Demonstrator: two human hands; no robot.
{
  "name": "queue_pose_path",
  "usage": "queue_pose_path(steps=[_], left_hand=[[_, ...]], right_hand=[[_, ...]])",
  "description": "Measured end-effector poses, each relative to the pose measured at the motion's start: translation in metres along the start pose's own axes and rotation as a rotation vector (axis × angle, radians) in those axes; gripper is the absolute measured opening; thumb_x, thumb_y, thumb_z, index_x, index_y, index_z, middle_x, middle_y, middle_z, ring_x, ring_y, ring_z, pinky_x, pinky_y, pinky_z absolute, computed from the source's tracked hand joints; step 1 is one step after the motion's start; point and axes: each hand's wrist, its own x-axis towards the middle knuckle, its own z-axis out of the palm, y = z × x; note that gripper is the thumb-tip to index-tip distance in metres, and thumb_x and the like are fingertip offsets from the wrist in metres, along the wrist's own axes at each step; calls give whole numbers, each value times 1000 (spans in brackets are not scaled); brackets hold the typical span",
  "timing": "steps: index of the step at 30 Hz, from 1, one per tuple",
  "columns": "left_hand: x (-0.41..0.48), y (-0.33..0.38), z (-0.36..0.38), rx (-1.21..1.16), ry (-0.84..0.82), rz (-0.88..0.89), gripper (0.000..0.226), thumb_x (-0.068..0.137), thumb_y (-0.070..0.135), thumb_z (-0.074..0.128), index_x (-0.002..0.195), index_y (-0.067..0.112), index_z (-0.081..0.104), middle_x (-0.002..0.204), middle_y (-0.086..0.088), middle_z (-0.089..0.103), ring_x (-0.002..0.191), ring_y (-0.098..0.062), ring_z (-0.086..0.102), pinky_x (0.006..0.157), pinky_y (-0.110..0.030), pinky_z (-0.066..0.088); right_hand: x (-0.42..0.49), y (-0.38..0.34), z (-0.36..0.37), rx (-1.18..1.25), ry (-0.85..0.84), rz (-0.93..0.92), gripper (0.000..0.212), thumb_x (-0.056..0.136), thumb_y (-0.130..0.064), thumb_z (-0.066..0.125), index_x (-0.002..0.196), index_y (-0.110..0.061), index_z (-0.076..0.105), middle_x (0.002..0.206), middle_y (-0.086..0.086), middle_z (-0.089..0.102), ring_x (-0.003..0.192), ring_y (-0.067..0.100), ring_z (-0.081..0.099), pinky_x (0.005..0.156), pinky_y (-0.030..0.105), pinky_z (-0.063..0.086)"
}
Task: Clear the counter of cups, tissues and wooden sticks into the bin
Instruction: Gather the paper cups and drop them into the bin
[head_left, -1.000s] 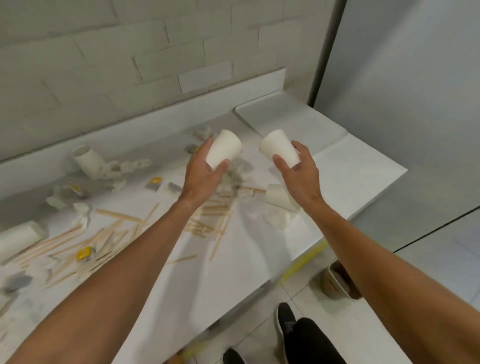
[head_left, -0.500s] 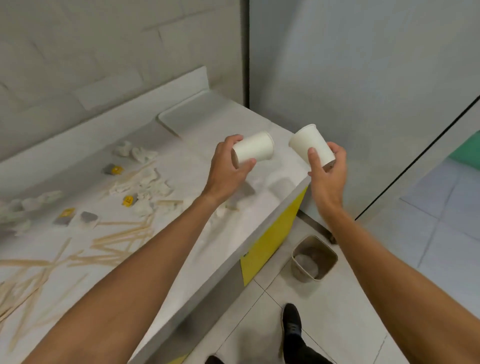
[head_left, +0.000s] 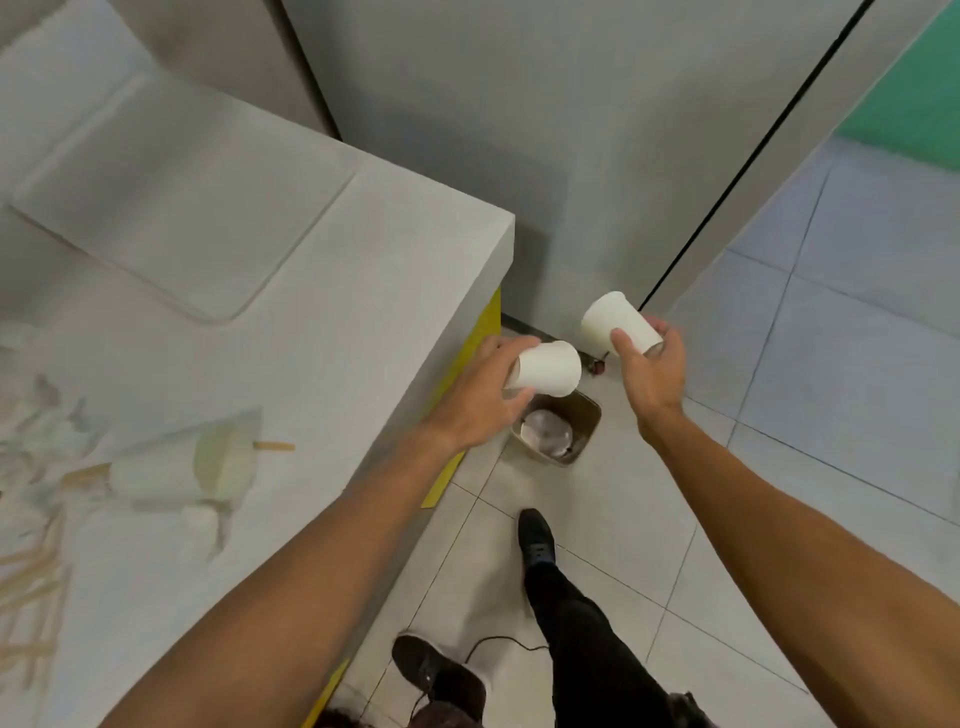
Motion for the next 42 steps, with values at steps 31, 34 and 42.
queue_pose_path(steps=[31,34,42], left_hand=[[122,-231,226,-58,-196,-614,58,82,37,66,135,30,44,134,-2,50,122,-22,52,101,-43,48],[113,-210,202,-51,-191,-592,57,87,35,65,139,24,43,135,-7,47,123,-24,50,101,-43,46],[86,-141,139,-11,-96,-467,54,93,33,61,141,20,43,139,-7,47,129,-23,45,103,-31,38]], right_hand=[[143,278,62,-394,-274,317,48,92,-29,64,136,-16,48,129,6,57,118,26,56,90,30,46],[128,255,59,-420,-350,272,49,94,-31,63,138,-16,46,131,4,56,113,18,54,93,32,46],[85,177,52,-485,-420,80,52,90,-35,64,138,-24,48,134,5,55,123,22,53,107,44,43]])
